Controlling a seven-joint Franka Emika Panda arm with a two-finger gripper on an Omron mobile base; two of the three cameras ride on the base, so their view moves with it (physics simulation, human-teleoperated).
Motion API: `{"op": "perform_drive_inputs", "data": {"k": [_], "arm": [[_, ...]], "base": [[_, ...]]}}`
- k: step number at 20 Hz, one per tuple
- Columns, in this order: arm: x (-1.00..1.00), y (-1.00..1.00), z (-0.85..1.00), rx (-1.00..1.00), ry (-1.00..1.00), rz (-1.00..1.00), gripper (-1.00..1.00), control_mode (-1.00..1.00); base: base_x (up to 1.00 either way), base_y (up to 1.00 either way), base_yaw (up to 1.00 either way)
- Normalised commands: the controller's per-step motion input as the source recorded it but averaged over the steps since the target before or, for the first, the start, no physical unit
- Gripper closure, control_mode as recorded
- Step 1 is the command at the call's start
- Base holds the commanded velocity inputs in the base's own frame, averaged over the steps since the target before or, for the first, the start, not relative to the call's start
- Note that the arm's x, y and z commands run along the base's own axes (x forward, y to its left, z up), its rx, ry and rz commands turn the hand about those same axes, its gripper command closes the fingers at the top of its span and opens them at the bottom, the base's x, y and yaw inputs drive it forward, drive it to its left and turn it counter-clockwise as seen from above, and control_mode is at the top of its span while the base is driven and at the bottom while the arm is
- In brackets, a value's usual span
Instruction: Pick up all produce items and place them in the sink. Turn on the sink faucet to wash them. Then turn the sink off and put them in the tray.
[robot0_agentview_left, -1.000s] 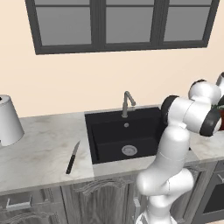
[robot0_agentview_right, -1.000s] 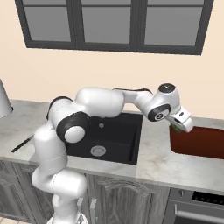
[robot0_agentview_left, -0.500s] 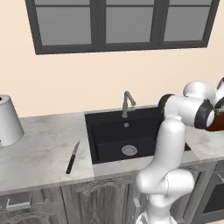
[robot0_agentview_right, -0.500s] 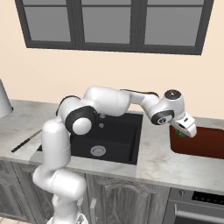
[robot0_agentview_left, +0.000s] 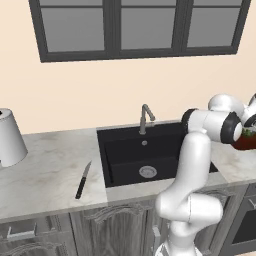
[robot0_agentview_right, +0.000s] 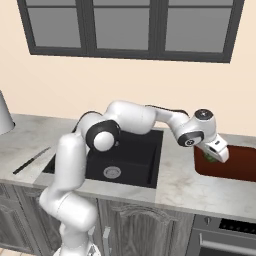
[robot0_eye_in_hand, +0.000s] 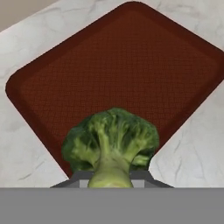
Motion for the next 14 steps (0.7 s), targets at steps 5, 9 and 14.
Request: {"op": "perform_drive_inputs", "data": {"k": [5, 9, 14], "arm": [[0.19, -0.11, -0.25, 0.01, 0.06, 0.0, 1.0, -1.0], [0.22, -0.04, -0.27, 0.01, 0.06, 0.0, 1.0, -1.0], [0.17, -0.07, -0.24, 0.02, 0.05, 0.0, 1.0, -1.0]], "base": [[0.0, 0.0, 0.0], [0.0, 0.0, 0.0], [0.0, 0.0, 0.0]]}}
